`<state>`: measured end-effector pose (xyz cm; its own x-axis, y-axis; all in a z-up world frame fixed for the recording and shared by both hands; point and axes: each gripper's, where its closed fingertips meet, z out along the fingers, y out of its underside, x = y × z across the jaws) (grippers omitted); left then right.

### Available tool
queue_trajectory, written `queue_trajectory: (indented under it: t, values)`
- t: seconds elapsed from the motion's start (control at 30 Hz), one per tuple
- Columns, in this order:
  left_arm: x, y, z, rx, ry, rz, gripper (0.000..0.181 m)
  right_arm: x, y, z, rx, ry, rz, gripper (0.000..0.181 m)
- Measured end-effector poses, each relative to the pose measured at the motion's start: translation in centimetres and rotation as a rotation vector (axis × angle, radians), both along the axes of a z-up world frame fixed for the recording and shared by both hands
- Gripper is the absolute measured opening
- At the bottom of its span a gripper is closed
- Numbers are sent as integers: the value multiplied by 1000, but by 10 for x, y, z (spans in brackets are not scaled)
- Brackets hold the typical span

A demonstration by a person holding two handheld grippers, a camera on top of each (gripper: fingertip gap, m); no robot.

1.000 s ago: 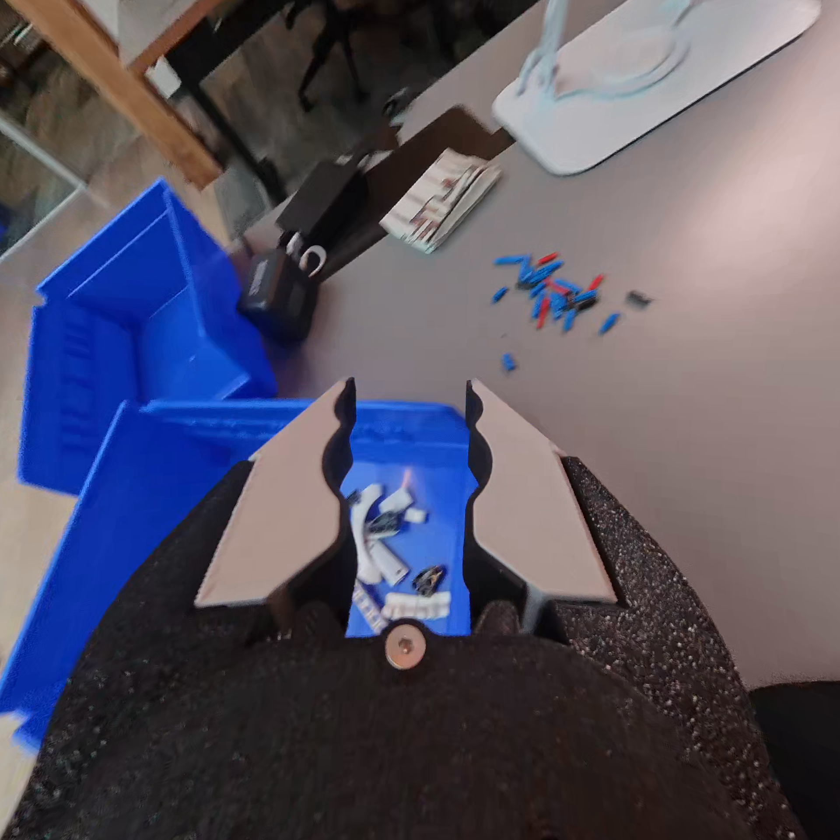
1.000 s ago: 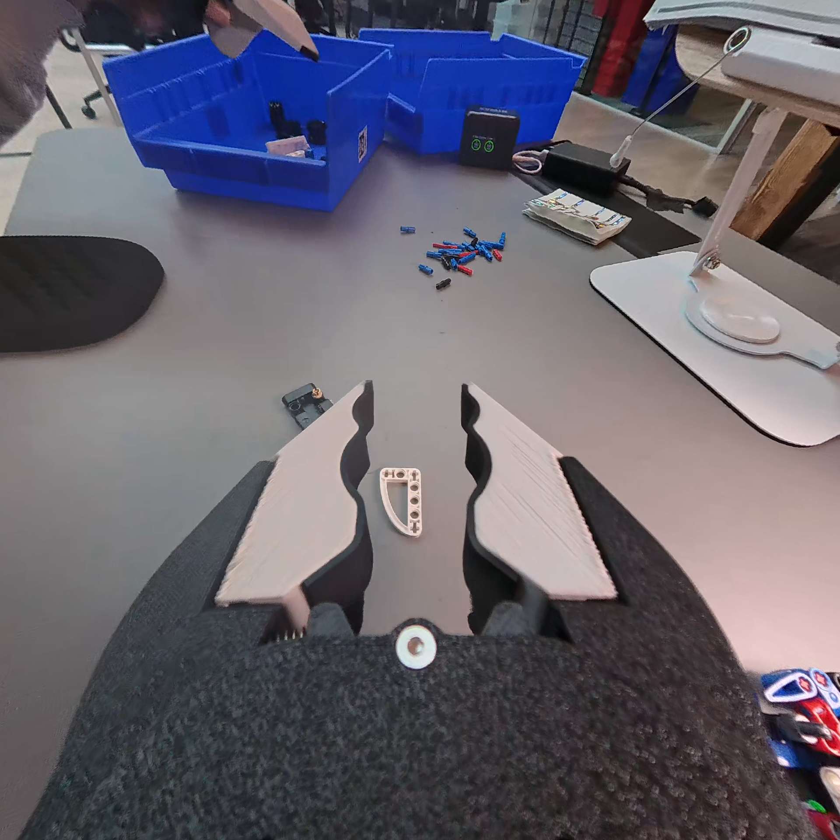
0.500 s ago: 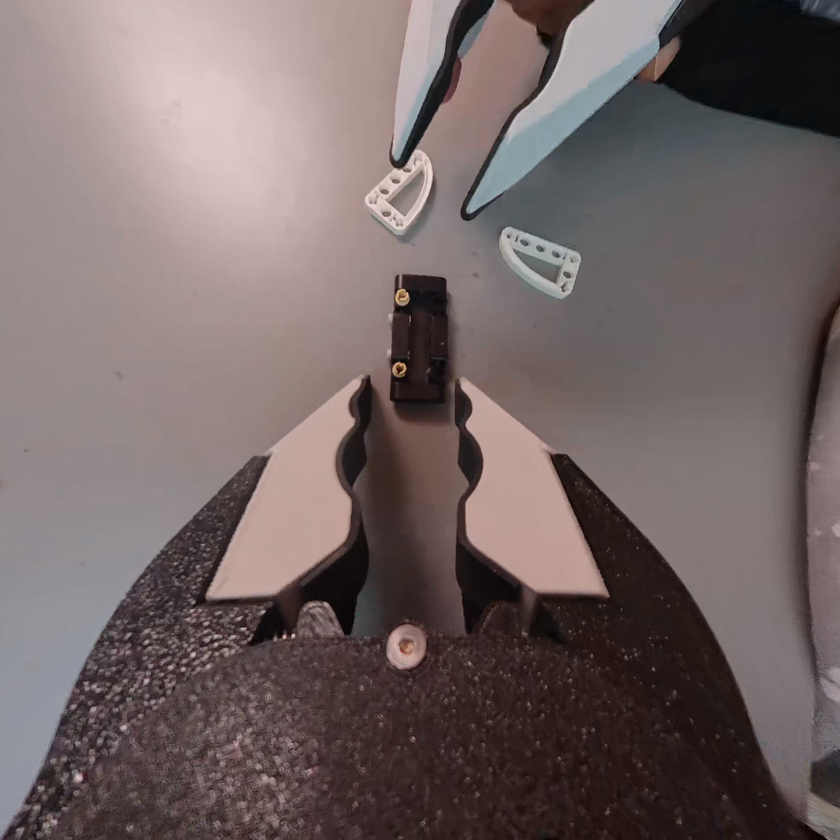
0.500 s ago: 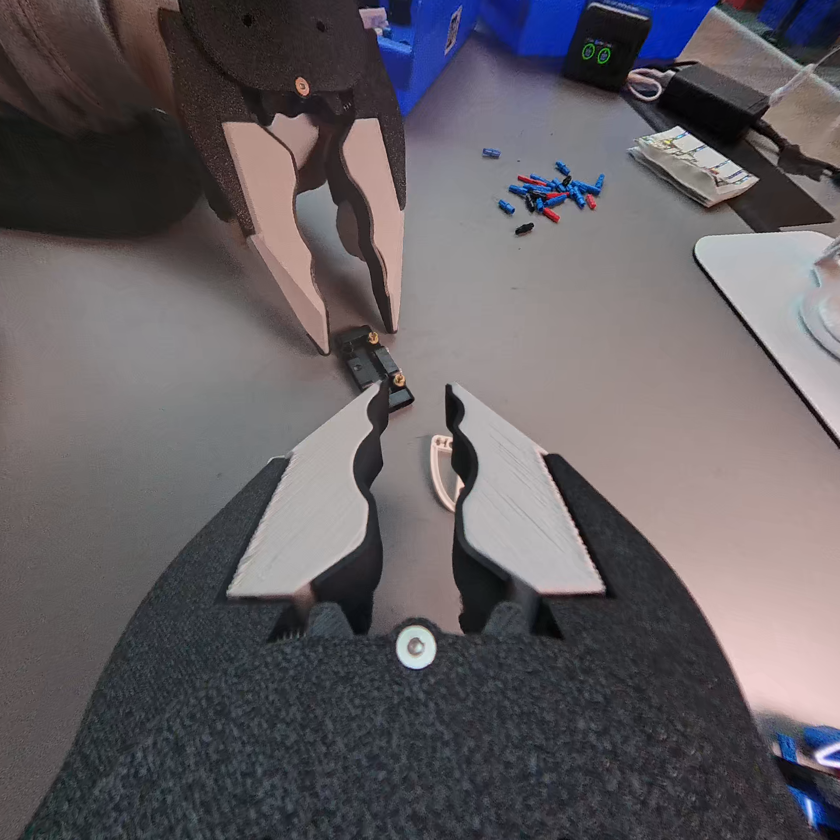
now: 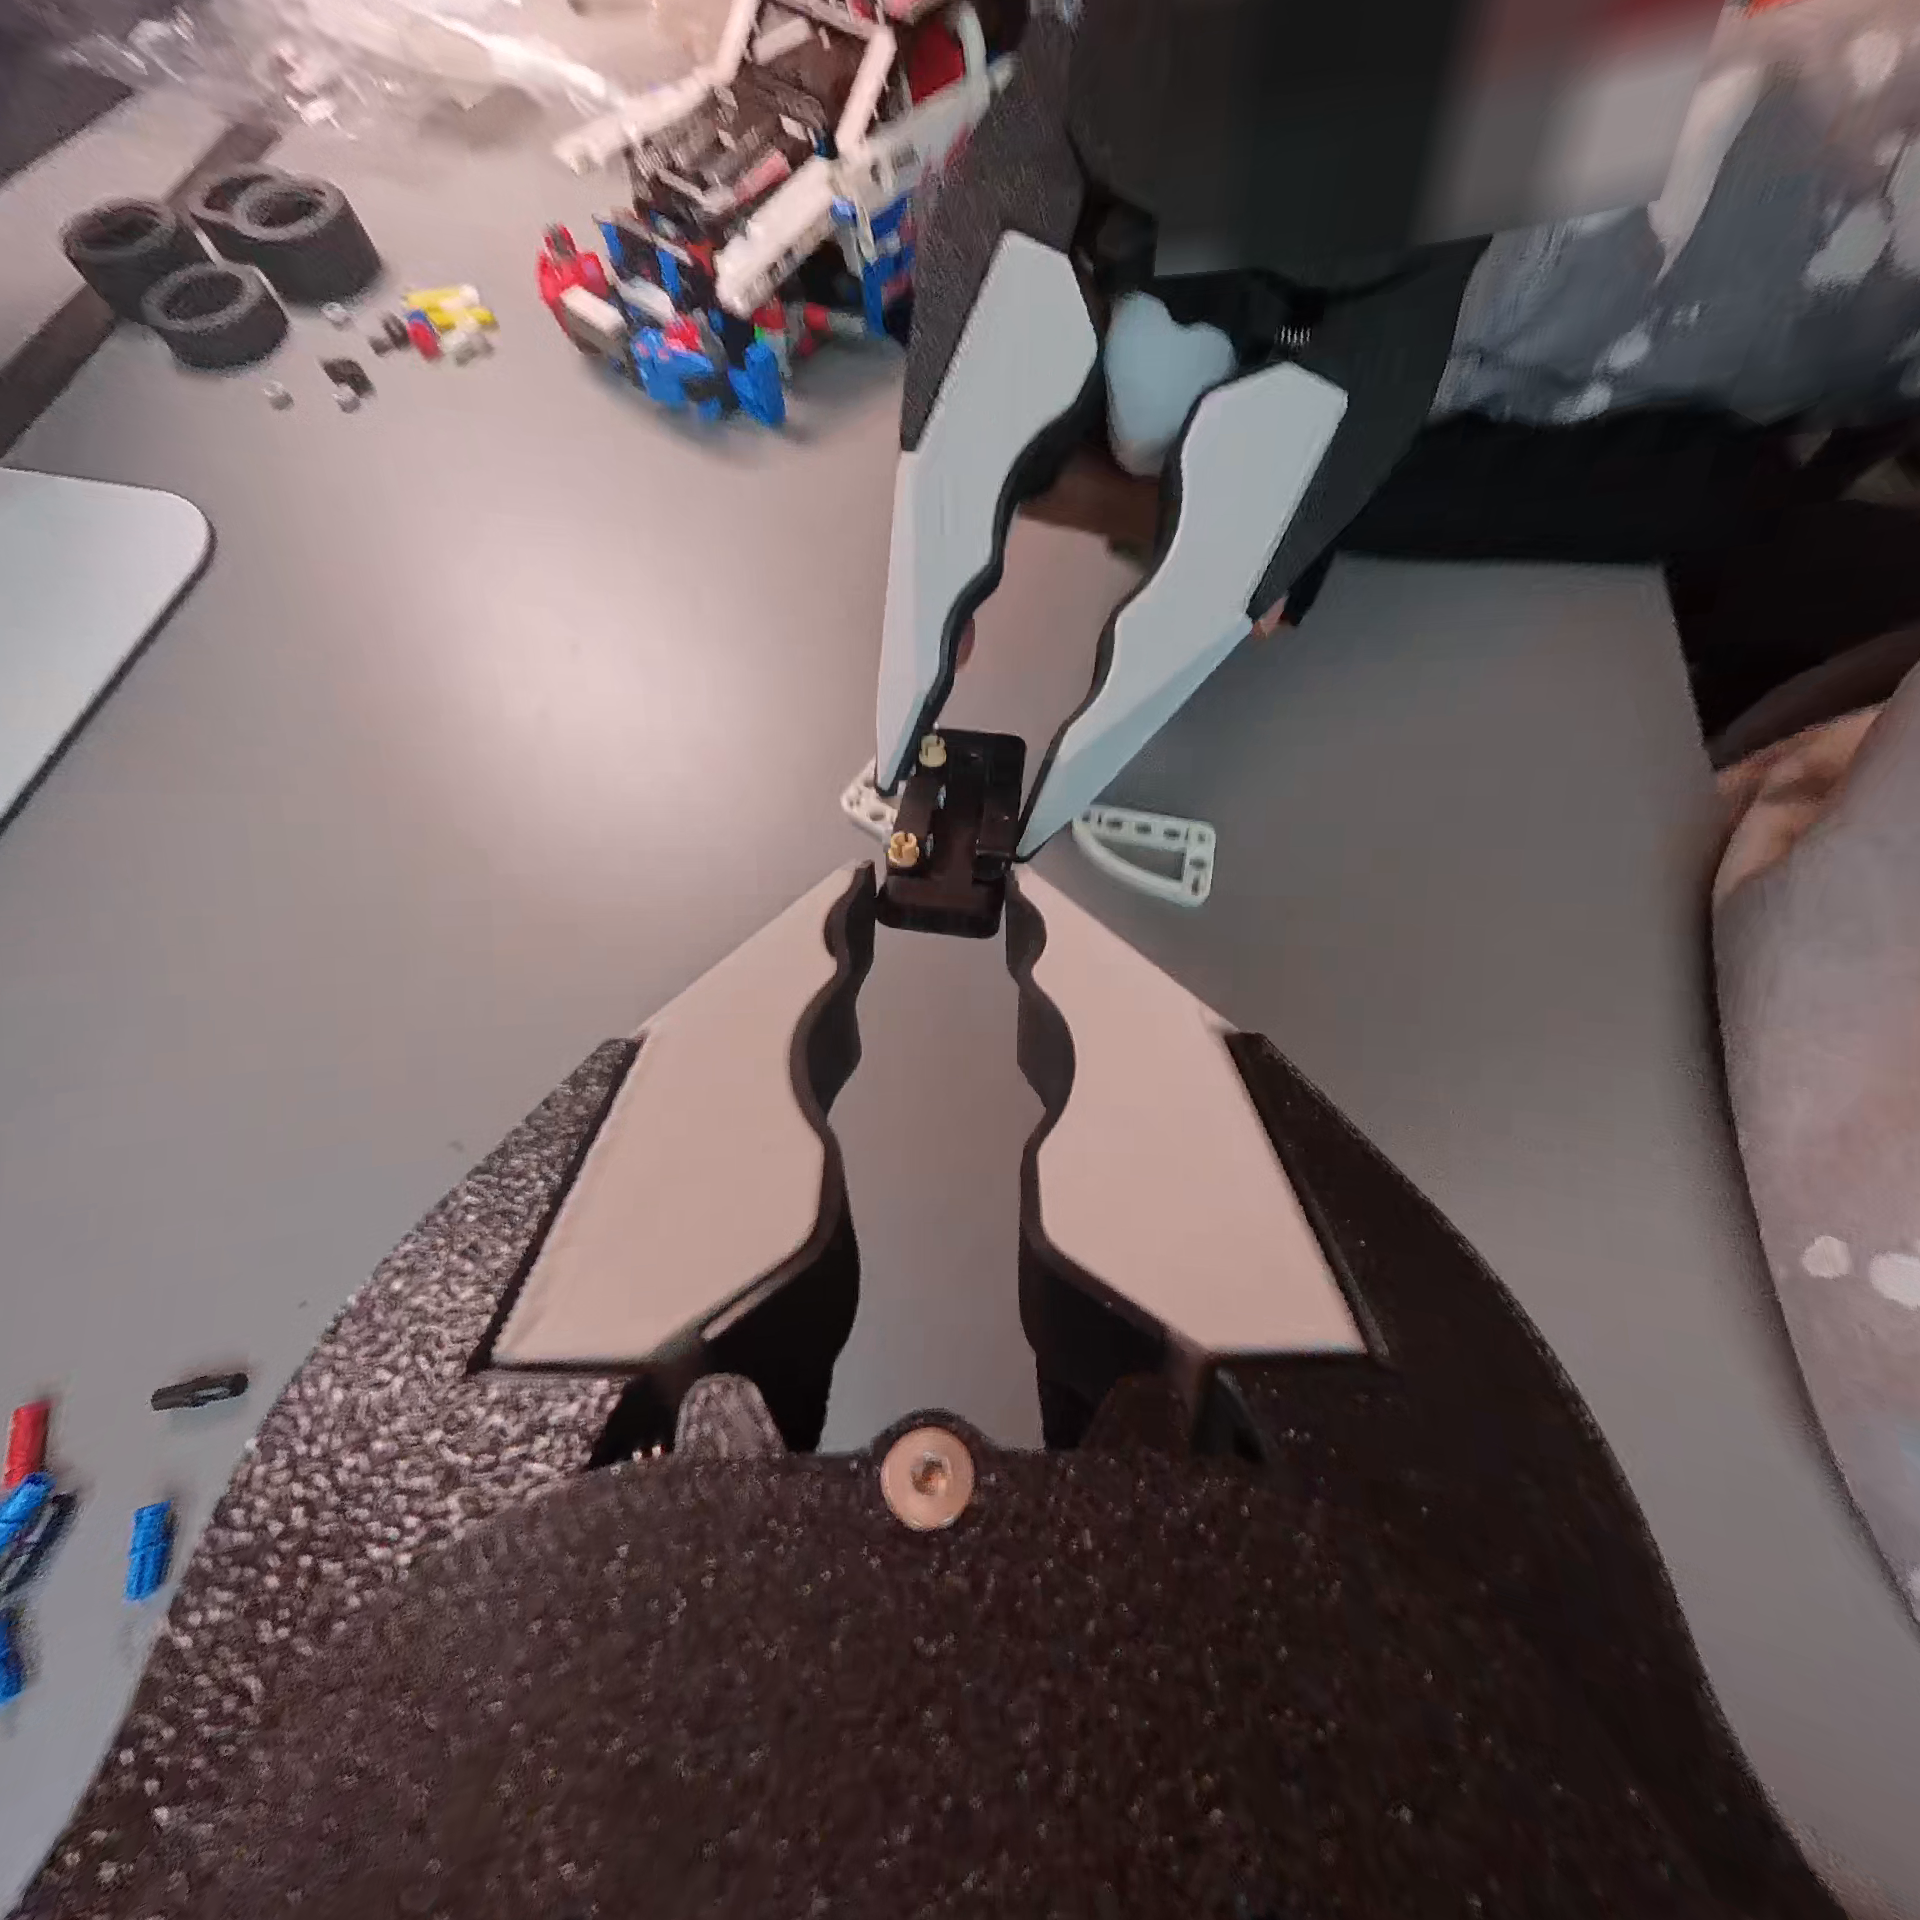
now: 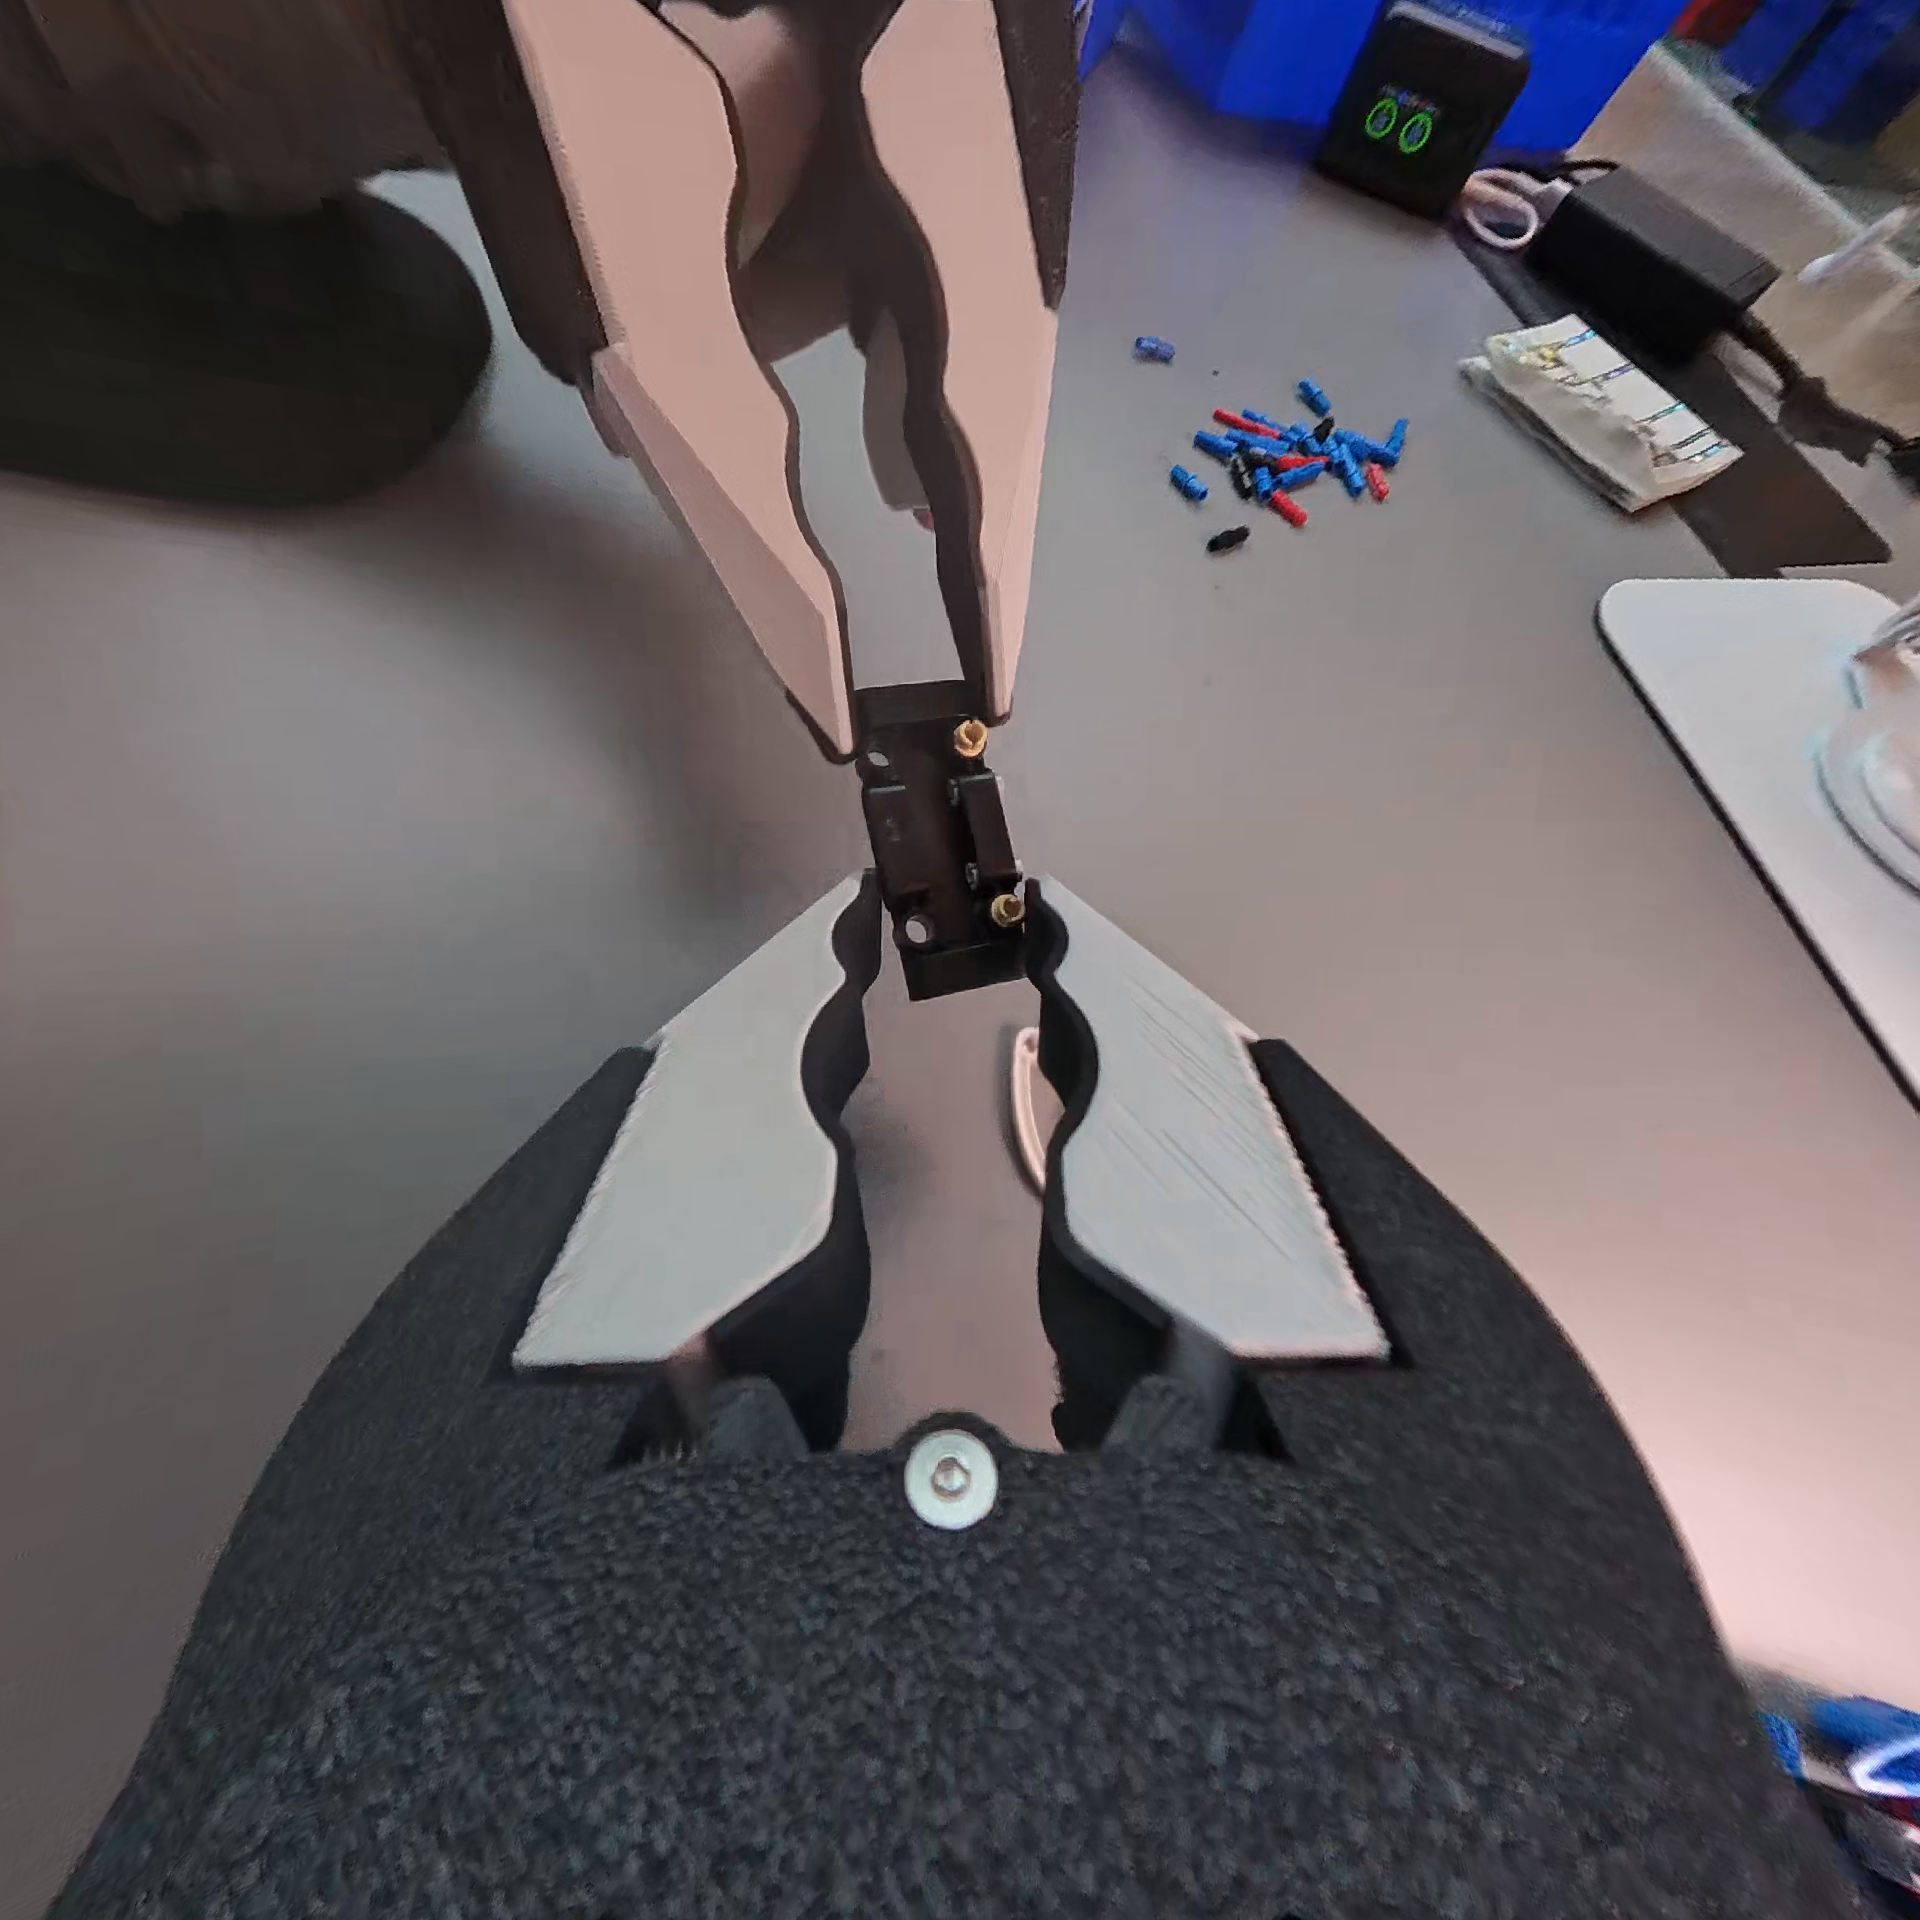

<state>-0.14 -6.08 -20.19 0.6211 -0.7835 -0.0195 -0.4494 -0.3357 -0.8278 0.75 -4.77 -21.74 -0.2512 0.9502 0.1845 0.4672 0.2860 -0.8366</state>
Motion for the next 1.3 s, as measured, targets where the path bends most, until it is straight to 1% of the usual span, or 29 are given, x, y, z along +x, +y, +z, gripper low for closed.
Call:
queue_trajectory:
  t: [0.03,0.07,0.1,0.13,0.2,0.27,0.3,0.33,0.53,0.6,0.7,0.8,0.83,0.87,0.93,1.03,1.17,1.23,1.27,1.3]
  values:
    - [0,3,11,16,-88,20,24,-1,2,8,-33,42,-16,26]
    - [1,5,24,19,-208,32,30,-3,3,18,-65,89,-28,26]
    - [3,6,37,2,-336,37,41,-4,5,29,-89,143,-42,26]
    - [4,7,45,-29,-434,48,45,-5,7,41,-110,200,-54,26]
    - [8,10,50,-61,-514,66,47,-7,7,60,-154,296,-68,26]
    - [17,12,62,-41,-578,57,44,-9,7,67,-139,338,-82,26]
    - [20,15,67,-31,-597,65,40,-9,8,67,-98,343,-94,25]
    - [19,20,68,-22,-589,92,32,-10,9,67,-56,352,-112,24]
    - [14,41,65,-16,-544,219,13,-8,34,69,118,362,-281,24]
    - [10,45,61,-6,-521,255,9,-7,38,68,153,354,-296,23]
    - [9,48,57,-20,-535,276,8,-7,41,64,183,338,-311,24]
    - [5,46,54,-57,-573,264,6,-7,36,63,66,347,-261,24]
    - [4,44,55,-78,-602,248,5,-7,35,62,42,341,-244,26]
    - [5,40,56,-109,-631,219,6,-7,35,57,40,318,-229,33]
    - [5,35,55,-131,-669,189,6,-8,28,50,41,288,-171,27]
    - [3,30,52,-116,-651,174,5,-9,19,46,-111,263,-121,20]
    - [3,29,58,-70,-678,163,6,-10,14,51,-302,257,-100,18]
    - [6,28,60,-67,-705,157,15,-12,7,61,-397,289,-76,17]
    - [8,28,60,-66,-721,158,14,-14,3,64,-437,298,-72,16]
    - [9,29,62,-57,-744,164,10,-16,6,65,-454,307,-104,15]
